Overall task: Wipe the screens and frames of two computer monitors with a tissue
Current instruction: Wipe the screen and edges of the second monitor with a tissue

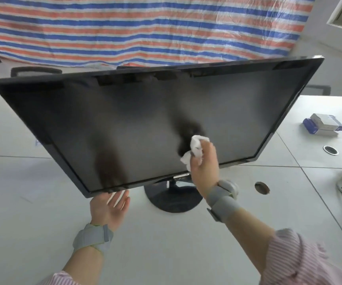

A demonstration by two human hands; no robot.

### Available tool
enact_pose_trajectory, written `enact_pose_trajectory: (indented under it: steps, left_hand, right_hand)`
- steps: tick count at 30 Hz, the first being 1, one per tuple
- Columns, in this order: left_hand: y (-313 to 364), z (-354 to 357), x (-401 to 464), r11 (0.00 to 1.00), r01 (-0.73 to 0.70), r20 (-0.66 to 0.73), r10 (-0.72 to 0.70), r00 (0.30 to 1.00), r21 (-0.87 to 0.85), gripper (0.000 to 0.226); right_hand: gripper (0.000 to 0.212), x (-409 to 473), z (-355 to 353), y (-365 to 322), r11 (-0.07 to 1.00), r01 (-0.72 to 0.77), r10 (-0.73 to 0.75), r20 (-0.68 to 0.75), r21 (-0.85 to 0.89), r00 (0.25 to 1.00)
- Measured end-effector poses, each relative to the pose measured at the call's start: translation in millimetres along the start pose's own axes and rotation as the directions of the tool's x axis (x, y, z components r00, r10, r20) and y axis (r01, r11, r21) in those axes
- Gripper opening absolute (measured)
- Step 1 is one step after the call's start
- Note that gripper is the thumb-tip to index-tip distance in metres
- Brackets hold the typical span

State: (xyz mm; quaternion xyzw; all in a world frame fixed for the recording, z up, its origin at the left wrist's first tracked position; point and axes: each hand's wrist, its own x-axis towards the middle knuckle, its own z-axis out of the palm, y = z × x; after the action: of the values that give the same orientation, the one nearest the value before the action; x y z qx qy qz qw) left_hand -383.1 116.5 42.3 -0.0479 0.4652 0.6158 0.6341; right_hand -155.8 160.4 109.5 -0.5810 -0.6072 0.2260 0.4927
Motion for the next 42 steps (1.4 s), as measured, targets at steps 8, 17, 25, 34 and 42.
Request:
enact_pose_trajectory:
  steps: [8, 17, 25, 34, 42]
  left_hand:
    - [16.8, -0.2, -11.3, 0.993, 0.055, -0.088, -0.064, 0.994, -0.103, 0.054]
    - [34.3, -14.1, -9.7, 0.997, 0.081, -0.055, -0.081, 0.995, 0.009, 0.064]
    - [57.6, -32.5, -7.0, 0.997, 0.038, -0.004, -0.038, 0.999, 0.067, 0.053]
    - [64.0, -40.8, 0.5, 0.939, 0.031, 0.045, -0.049, 0.998, 0.342, 0.022]
    - [70.8, -56.8, 13.9, 0.893, 0.028, 0.045, -0.054, 0.998, 0.448, 0.038]
  right_hand:
    - [0.028, -8.7, -25.6, -9.0, 0.981, -0.169, 0.14, -0.25, -0.096, 0.958]
    - [0.042, -24.3, 37.4, -56.0, 0.965, 0.256, -0.238, 0.212, -0.06, 0.948]
    - [0.041, -49.2, 65.3, -71.8, 0.914, 0.402, -0.388, 0.157, -0.064, 0.908]
    - [0.02, -9.5, 106.0, -211.4, 0.57, 0.82, -0.821, -0.023, -0.05, 0.57]
    - [0.022, -27.3, 164.5, -130.9, 0.378, 0.914, -0.862, 0.305, -0.15, 0.406]
